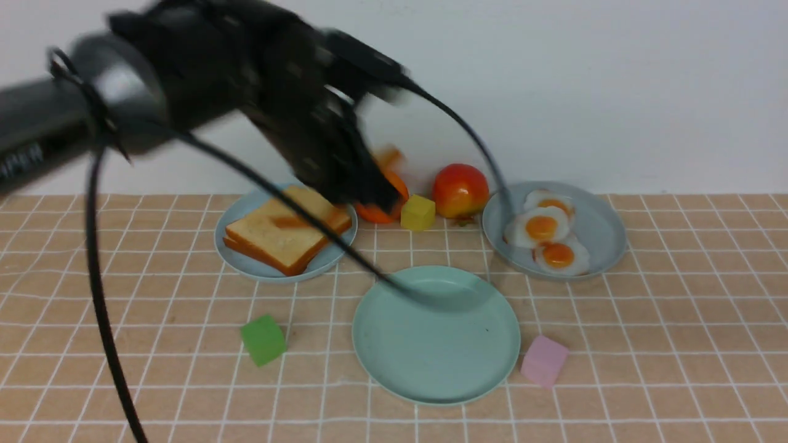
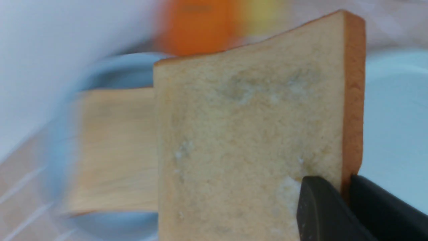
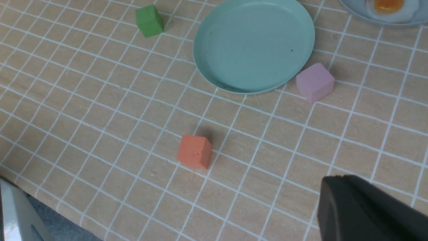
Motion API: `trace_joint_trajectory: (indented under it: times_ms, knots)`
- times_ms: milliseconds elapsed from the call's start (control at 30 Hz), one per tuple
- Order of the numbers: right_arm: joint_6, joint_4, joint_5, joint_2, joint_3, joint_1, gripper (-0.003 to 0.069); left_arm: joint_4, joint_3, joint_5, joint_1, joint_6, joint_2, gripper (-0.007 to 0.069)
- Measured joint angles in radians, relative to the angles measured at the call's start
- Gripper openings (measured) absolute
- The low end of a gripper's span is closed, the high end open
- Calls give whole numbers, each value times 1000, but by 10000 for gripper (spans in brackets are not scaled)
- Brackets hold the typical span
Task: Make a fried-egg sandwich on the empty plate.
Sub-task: Use the left arm to put a slice of bread into the empty plate in the middle, then use the right arm to grab a fried egg
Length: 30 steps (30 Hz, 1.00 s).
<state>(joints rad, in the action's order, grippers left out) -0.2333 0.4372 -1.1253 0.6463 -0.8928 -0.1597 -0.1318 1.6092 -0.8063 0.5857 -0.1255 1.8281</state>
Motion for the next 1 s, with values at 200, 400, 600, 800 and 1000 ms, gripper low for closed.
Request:
trace_joint_trajectory:
  times_ms: [200,400,600,800,1000]
  knots:
    - [0,0,-40,-50,-1,0,14,-75,-149,98,218,-44,49,71]
    - [0,-3,-82,-92,-1,0,22,-110,-158,170,242,-44,123,71]
    - [12,-4,-105,-106,-1,0,39,-118,-158,189,243,-60,160,120]
    - [77,-92,-106,-104,-1,0,153,-126,-152,190,244,-50,161,378]
    - [191,-181,-34,-22,-1,0,347,-110,-117,143,244,47,122,497]
